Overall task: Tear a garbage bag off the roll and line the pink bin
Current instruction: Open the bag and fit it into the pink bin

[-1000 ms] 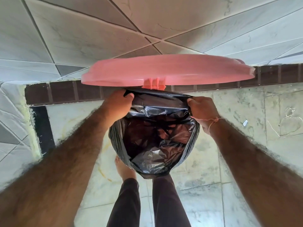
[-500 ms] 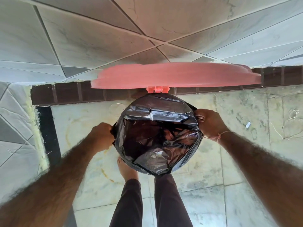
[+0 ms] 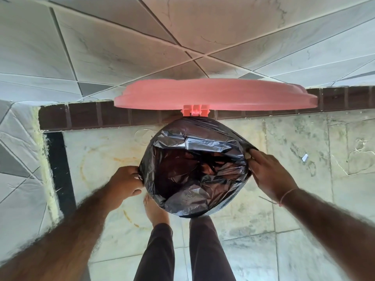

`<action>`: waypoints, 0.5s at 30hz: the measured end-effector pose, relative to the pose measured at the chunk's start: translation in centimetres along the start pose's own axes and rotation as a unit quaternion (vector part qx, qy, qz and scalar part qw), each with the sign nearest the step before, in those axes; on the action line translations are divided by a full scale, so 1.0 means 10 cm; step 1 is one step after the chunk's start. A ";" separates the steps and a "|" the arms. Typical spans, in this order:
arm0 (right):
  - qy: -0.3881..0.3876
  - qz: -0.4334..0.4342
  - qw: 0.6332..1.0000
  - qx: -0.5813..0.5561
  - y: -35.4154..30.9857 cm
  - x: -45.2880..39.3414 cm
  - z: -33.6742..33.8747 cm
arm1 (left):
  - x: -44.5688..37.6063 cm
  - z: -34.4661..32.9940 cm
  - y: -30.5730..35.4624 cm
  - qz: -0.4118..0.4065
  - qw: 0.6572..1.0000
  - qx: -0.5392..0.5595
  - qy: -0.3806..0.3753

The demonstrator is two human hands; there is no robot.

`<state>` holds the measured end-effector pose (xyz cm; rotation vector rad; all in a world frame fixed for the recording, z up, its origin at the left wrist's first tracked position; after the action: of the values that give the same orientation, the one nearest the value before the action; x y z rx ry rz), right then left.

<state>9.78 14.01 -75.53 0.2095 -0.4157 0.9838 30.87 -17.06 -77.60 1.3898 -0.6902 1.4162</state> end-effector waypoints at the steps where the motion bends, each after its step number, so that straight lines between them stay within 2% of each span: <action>1: 0.001 0.013 1.000 0.023 0.00 0.07 -0.04 | 0.03 -0.02 -0.02 -0.007 1.000 0.007 0.006; 7: -0.070 0.036 0.990 0.118 -0.19 0.35 -0.21 | 0.05 -0.15 -0.14 -0.014 1.000 0.017 0.005; 12: -0.078 -0.003 0.992 0.096 -0.46 0.63 -0.35 | 0.15 -0.24 -0.34 -0.026 0.999 -0.034 0.021; 15: -0.092 -0.006 0.994 0.066 -0.66 0.76 -0.49 | 0.12 -0.33 -0.52 -0.013 0.998 0.038 0.039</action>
<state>20.20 18.02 -76.58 0.4231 -0.5169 0.9840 34.46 -11.96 -78.28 1.3897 -0.5712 1.4812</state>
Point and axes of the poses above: each hand's wrist, its own x-axis away from the middle knuckle, its own z-axis out of the back of the hand, y = z × x, the point moved 4 cm from there along -x, towards the middle knuckle, and after that the axes turned 4 degrees about x, right-handed, at the moved point
